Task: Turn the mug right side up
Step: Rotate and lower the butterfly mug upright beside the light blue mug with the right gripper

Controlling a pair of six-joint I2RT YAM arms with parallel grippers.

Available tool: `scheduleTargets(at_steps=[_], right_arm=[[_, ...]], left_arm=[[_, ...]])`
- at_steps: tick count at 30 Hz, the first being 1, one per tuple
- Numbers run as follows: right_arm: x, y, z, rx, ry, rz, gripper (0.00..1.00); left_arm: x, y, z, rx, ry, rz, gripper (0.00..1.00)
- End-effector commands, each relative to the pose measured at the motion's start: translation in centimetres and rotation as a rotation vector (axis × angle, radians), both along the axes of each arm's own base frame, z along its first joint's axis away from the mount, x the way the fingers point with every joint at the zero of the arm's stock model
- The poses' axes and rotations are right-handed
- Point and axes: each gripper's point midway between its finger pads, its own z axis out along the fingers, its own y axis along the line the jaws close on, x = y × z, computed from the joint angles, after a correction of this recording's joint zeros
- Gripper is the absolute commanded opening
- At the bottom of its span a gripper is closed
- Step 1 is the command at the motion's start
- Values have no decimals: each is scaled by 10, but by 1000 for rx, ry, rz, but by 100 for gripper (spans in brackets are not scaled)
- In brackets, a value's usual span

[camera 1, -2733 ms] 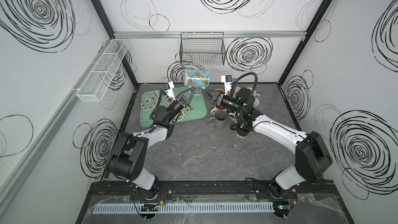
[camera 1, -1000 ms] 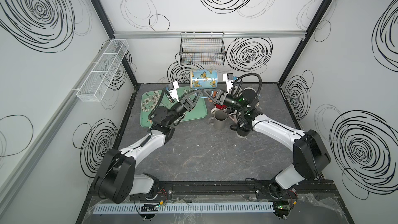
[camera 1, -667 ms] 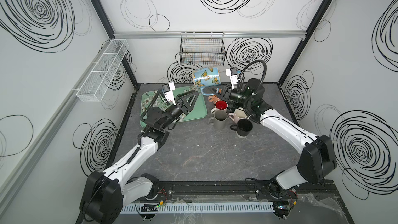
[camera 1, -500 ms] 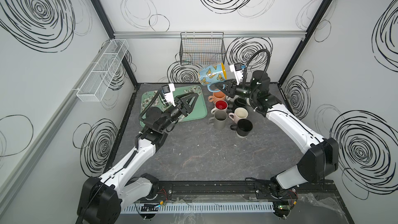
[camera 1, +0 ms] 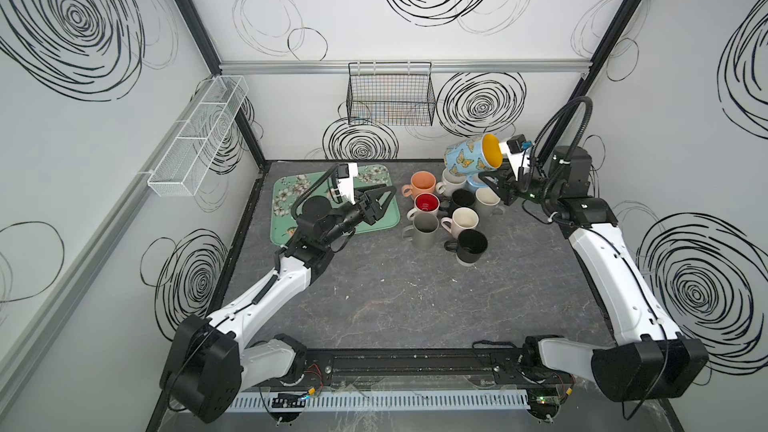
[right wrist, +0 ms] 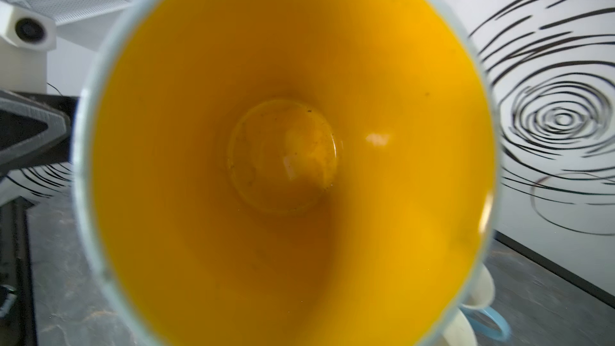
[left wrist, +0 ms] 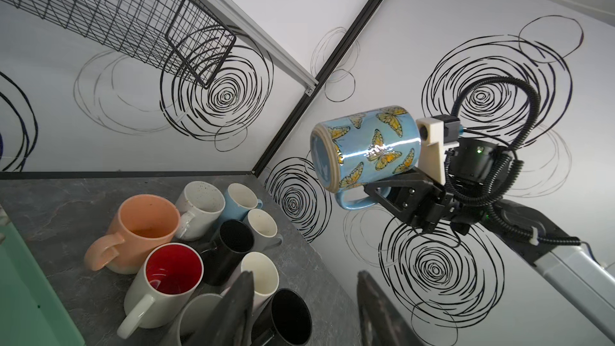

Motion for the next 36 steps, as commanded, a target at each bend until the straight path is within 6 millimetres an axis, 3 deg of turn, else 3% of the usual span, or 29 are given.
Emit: scheduleTargets(at_steps=[1,6,13,17,24,30,36], right_arm=[[-4,-28,-14,-157,-65,-37,0],[-8,-72,-52,-251,-3,-159,0],[-15,-122,-67,-329,51,-330,0],[-16,-141,-92,-419,137,-396,0],[-26,-153,-138,-519,251,-408,0],[-30,-146,-176,-562,353,-354,0],[-21,-140,-198,-572,382,-319,0]], left_arm=[[1,-12,18,-5,-82,-49,52],[16,-26,-18,172,-38,-39,52],[19,-24,-62,530,-40,64,52],[12,-26,-77,623,-50,67,54],[17,-18,-92,665,-36,68,56],[20,-15,-95,627,-30,67,56],[26,-12,-103,598,2,61,55]])
